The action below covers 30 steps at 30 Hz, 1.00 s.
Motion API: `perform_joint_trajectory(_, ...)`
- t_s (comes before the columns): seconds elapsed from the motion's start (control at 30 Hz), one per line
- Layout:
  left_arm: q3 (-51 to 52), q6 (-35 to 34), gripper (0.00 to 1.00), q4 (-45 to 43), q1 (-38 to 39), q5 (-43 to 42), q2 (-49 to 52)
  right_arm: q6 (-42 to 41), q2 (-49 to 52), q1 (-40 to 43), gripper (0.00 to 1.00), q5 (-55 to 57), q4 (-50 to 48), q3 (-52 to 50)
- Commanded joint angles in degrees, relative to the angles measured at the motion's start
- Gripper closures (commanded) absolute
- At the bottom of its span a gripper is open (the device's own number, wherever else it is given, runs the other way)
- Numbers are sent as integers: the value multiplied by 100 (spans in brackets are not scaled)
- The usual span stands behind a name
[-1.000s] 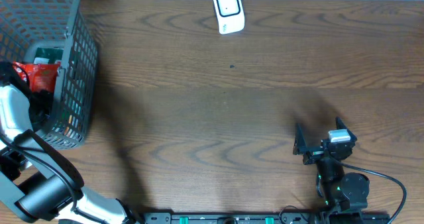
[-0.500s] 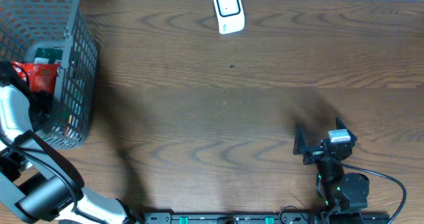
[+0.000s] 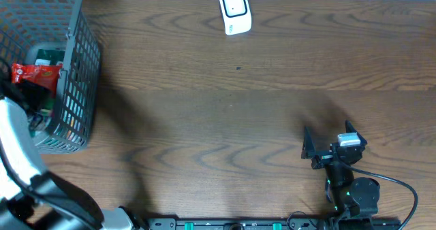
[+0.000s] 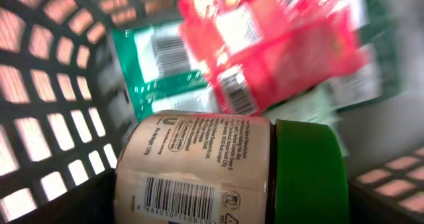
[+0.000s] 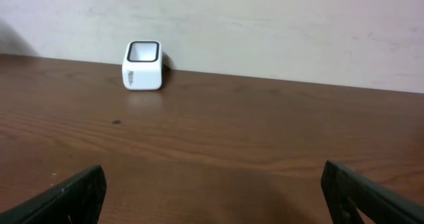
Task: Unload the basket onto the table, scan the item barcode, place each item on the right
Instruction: 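Grasp the green-lidded jar with the left gripper and lift it, then carry the jar with the left gripper toward the white scanner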
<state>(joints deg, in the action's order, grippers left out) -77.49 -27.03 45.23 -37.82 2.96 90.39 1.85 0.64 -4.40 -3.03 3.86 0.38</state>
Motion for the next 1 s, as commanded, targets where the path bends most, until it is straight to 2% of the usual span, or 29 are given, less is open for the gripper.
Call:
perform_joint_trajectory(0.0, -118, -11, 38, -197, -13, 48, -551, -96, -26, -2, 1, -4, 22, -7)
perform_joint_trajectory(0.27, -118, -162, 38, -682, 44, 44, -1803, -96, -26, -2, 1, -4, 22, -7)
perform_joint_trajectory(0.43, -118, -157, 38, -957, 378, 44, -2387, -96, -26, -2, 1, -2, 22, -7)
perform_joint_trajectory(0.97, -118, -114, 38, -1250, 2614, 48, -3661, -96, -26, -2, 1, -4, 22, -7)
